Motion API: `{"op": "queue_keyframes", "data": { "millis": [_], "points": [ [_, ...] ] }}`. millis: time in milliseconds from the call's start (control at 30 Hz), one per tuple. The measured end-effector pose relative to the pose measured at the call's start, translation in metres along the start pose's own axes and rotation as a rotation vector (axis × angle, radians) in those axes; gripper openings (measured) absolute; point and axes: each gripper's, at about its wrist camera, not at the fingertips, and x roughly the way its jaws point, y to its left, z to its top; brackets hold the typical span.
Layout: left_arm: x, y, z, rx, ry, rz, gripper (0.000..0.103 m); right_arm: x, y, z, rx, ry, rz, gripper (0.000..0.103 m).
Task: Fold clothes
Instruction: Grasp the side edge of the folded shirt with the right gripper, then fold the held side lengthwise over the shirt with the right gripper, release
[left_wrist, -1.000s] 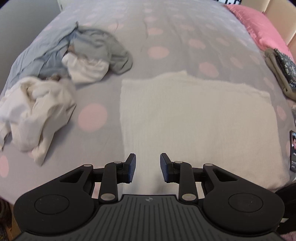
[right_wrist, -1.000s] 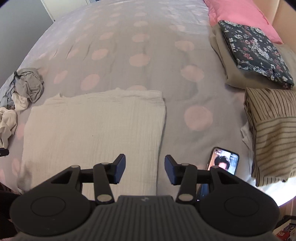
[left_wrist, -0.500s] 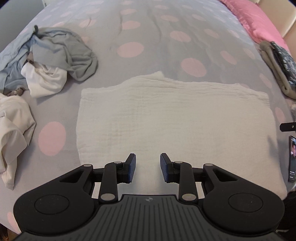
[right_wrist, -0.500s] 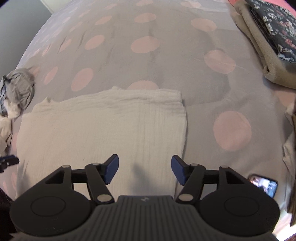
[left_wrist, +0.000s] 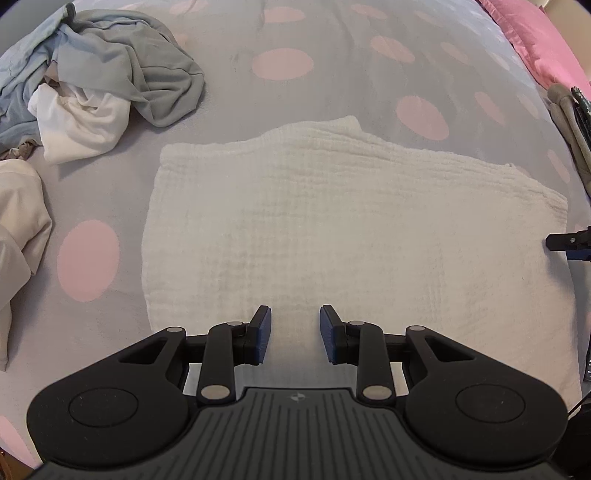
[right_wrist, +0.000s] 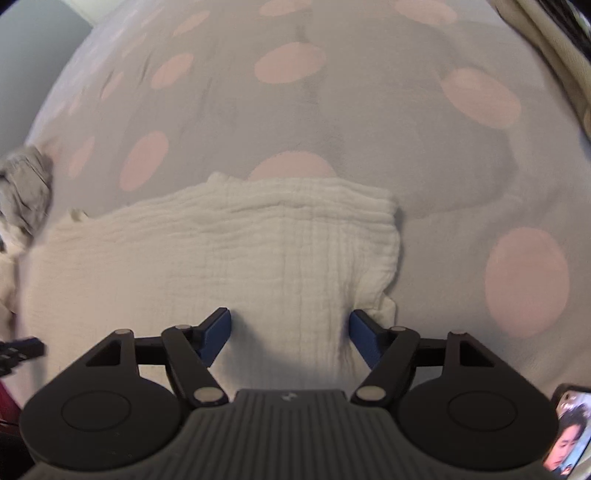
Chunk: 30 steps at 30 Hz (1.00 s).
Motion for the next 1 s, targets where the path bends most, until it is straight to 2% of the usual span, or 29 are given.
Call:
{"op": "queue_keyframes", "data": {
  "millis": [133, 200, 233, 300, 333, 467, 767, 1000],
  "points": [
    [-0.004, 0.003, 0.0, -0.012, -0.012, -0.004, 0.027, 0.007, 0.02, -0.003, -0.056, -0.023, -0.101, 0.06],
    [-0.006, 0.007, 0.0, -0.023, -0.02, -0.003, 0.027, 0.005, 0.028, -0.004, -0.078, -0.045, -0.115, 0.042],
    [-0.007, 0.009, 0.0, -0.029, -0.024, -0.002, 0.027, 0.005, 0.032, -0.005, -0.093, -0.049, -0.126, 0.038],
    [-0.009, 0.013, 0.0, -0.043, -0.033, 0.003, 0.027, 0.003, 0.041, -0.008, -0.115, -0.062, -0.142, 0.019],
    [-0.011, 0.016, -0.001, -0.049, -0.038, 0.005, 0.027, 0.002, 0.046, -0.009, -0.126, -0.069, -0.15, 0.016],
    [-0.02, 0.028, -0.003, -0.08, -0.067, 0.008, 0.027, -0.013, 0.056, -0.009, -0.101, -0.076, -0.111, 0.013],
    [-0.034, 0.055, -0.013, -0.132, -0.097, 0.009, 0.027, -0.075, 0.11, -0.021, -0.049, -0.115, 0.107, 0.013],
    [-0.047, 0.07, -0.016, -0.152, -0.132, -0.028, 0.027, -0.075, 0.17, -0.029, -0.013, -0.08, 0.201, 0.013]
  ]
}}
